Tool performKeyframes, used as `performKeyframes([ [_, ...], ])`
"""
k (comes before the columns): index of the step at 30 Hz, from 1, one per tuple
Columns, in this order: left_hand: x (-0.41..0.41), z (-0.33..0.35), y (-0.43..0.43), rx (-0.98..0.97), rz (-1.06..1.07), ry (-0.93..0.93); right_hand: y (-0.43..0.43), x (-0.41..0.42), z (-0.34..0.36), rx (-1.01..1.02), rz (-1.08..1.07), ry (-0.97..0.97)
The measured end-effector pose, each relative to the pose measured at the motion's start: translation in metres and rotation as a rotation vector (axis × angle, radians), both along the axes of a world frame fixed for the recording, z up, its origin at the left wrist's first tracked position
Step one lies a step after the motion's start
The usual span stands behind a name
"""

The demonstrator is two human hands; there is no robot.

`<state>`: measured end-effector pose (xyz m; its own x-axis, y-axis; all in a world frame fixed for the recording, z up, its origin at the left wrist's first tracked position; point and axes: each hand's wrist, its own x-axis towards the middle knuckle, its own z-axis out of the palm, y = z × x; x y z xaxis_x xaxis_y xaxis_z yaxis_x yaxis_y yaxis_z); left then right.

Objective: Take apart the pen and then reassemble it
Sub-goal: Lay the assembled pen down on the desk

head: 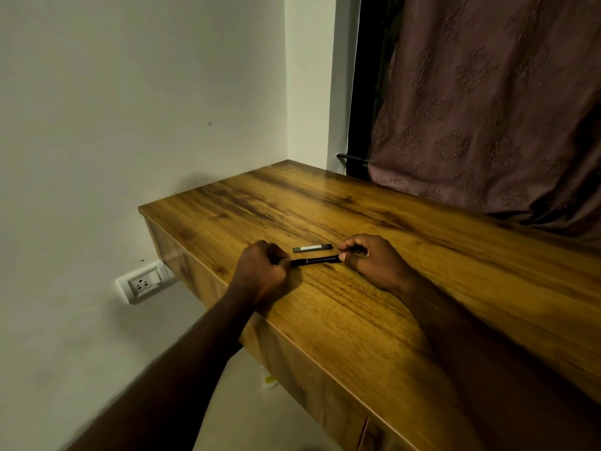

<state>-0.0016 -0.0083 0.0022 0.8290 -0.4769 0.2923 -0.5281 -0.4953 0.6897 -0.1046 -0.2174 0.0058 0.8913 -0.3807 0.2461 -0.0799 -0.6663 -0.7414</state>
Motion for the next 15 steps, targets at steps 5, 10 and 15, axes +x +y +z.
performKeyframes([
  [5, 0.007, 0.002, 0.001, -0.122, 0.042, 0.143, 0.007, 0.001, -0.002, -0.19, -0.013, -0.002],
  [10, 0.01, 0.008, -0.001, -0.218, 0.078, 0.271, 0.015, -0.003, 0.006, -0.303, -0.088, -0.103],
  [15, 0.026, 0.015, -0.018, -0.095, 0.003, -0.031, 0.01, 0.008, 0.015, -0.395, -0.052, -0.095],
])
